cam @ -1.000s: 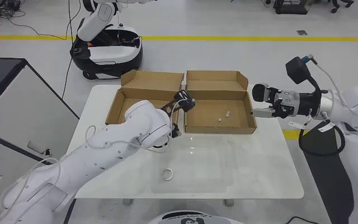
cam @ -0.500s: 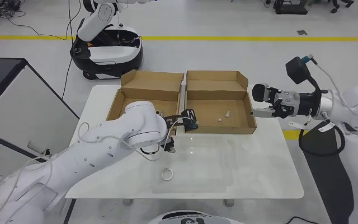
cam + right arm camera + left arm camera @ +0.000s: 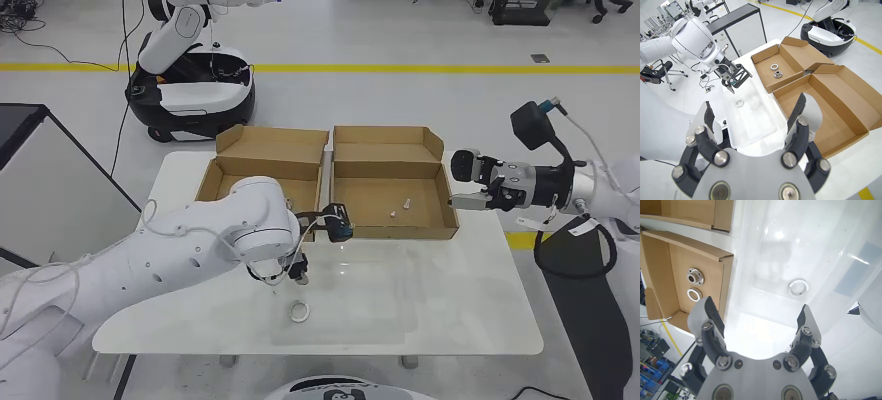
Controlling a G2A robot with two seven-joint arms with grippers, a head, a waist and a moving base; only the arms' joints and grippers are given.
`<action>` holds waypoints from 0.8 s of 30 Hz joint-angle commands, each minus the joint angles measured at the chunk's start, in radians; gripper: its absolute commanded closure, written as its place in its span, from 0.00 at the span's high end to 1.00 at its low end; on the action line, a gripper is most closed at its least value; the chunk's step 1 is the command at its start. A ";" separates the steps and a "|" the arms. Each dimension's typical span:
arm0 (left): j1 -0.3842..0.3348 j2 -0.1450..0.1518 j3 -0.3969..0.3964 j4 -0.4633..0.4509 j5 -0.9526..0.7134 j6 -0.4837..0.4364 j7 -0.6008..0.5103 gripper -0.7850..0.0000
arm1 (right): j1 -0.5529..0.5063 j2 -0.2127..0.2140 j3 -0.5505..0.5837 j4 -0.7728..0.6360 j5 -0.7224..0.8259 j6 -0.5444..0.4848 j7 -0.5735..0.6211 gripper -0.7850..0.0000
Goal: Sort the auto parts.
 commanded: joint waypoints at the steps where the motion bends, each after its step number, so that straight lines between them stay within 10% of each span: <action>1: 0.000 0.000 0.000 0.000 0.000 0.000 0.000 1.00 | 0.000 0.000 0.000 0.000 0.000 0.000 0.000 1.00; 24: -0.080 -0.041 0.169 -0.032 -0.029 -0.184 0.056 1.00 | 0.000 0.000 0.000 0.000 0.000 0.000 0.000 1.00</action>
